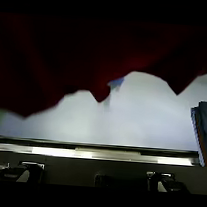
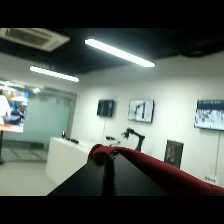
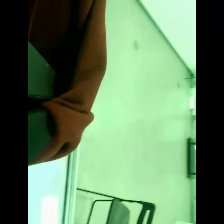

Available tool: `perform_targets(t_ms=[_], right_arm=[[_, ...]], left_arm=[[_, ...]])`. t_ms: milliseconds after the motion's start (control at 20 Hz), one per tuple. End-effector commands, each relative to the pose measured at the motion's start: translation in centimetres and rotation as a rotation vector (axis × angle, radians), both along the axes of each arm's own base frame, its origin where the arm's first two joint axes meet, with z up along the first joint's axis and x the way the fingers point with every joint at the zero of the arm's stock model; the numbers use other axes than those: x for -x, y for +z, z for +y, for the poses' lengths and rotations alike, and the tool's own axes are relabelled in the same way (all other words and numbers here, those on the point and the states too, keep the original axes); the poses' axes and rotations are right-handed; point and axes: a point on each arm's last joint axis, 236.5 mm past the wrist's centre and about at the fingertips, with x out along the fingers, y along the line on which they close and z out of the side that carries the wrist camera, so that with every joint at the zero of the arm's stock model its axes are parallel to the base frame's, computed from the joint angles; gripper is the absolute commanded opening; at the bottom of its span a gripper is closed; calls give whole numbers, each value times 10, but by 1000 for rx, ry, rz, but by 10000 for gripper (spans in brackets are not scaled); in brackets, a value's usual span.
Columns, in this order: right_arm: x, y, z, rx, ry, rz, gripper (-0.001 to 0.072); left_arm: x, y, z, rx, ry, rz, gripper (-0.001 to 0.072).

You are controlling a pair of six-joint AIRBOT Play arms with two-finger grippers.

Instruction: Fold the clothes and pants, and hang the long-sleeved shirts on hangers.

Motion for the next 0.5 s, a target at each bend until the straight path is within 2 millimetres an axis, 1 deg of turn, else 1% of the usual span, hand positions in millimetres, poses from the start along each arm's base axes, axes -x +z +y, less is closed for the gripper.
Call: perform_targets(t_ms=[0,50,100,150,200,250,300,350,400,450], right_arm=[[1,-13,9,-15,38,64,48],[-8,-44,11,-25,48,191,48],[-18,-82,13,-40,55,344,47],[-29,-129,15,-52,57,519,47],[-41,-182,15,-77,52,712,47],[-54,-231,18,-97,58,861,47],[-70,-279,25,-126,76,977,47],[-92,-324,31,-176,82,1041,47],[-115,-362,38,-249,82,1066,47],[-137,-396,45,-350,74,1081,48]], left_arm=[[-5,2,8,-6,47,-13,19],[-20,-8,8,-42,71,22,18],[-46,-27,7,-95,99,88,18],[-74,-51,7,-148,118,169,19],[-106,-83,6,-194,124,266,18],[-143,-125,6,-231,121,384,19],[-176,-168,7,-254,113,496,19],[-212,-221,10,-271,108,618,19],[-244,-277,16,-292,117,736,19],[-269,-326,21,-305,124,834,19]])
